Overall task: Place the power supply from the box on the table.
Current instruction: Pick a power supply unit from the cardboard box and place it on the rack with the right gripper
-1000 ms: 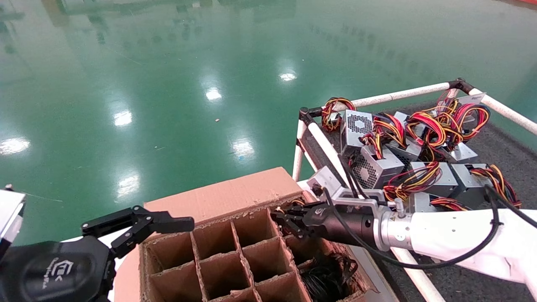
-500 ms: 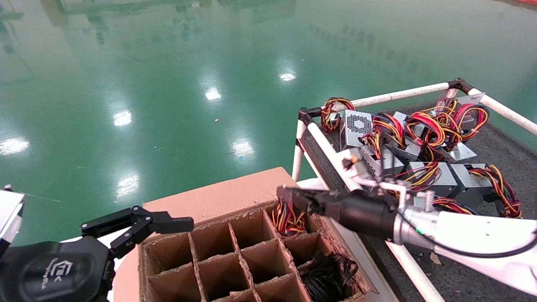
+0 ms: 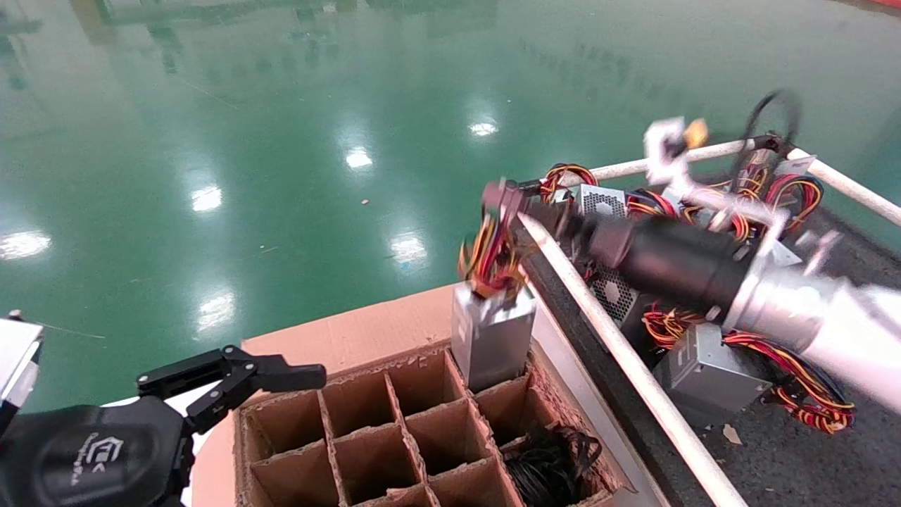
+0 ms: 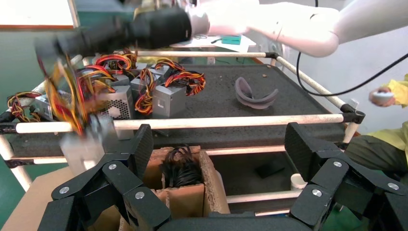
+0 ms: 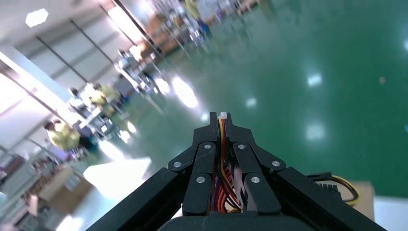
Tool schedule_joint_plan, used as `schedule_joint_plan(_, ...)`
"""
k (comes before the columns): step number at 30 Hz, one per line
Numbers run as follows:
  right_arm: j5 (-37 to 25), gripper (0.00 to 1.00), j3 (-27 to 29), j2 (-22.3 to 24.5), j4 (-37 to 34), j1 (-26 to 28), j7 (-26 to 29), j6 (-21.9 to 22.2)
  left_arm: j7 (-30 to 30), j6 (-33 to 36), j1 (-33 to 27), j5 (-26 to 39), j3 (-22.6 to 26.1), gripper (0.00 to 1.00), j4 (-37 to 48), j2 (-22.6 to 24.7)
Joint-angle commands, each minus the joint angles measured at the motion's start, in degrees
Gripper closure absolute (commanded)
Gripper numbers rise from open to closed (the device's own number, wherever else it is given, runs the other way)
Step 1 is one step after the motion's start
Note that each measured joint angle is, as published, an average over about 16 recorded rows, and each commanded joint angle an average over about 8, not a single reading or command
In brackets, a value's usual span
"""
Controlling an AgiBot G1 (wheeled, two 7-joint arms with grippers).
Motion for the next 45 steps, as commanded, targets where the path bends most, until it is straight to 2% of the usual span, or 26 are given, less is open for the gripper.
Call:
schedule_joint_plan(1,1.39,1.0,1.06,1.07,2.11,0.52,1.92,0.3,0.0,0.0,0.0,0.0,0.0,0.0,0.0,0.0)
schedule_joint_plan(7,2.56,1.0,3.74,6.09,7.99,4.65,8.73,3.46,0.0,0.0,0.0,0.0,0.0,0.0,0.0,0.0)
schedule_joint_plan(12,1.28,1.0,5.21,10.39,10.77,9.33,14.29,7.4,0.0,0.0,0.0,0.0,0.0,0.0,0.0,0.0)
schedule_joint_plan(17,-1.22,1.0,5.85,14.11,10.73,14.09,18.09,10.41,0.0,0.0,0.0,0.0,0.01,0.0,0.0,0.0)
schedule_joint_plan(22,-3.45,1.0,6.25,17.11,8.22,17.88,19.21,11.42,0.0,0.0,0.0,0.0,0.01,0.0,0.0,0.0)
schedule_joint_plan(33,-4.53,1.0,8.35,22.47,-0.81,20.66,13.11,8.41,0.01,0.0,0.0,-0.01,0.01,0.0,0.0,0.0)
schedule_joint_plan(45,-0.09,1.0,13.43,28.88,-10.59,15.11,2.49,2.86,0.01,-0.01,0.0,-0.01,0.01,0.0,0.0,-0.01)
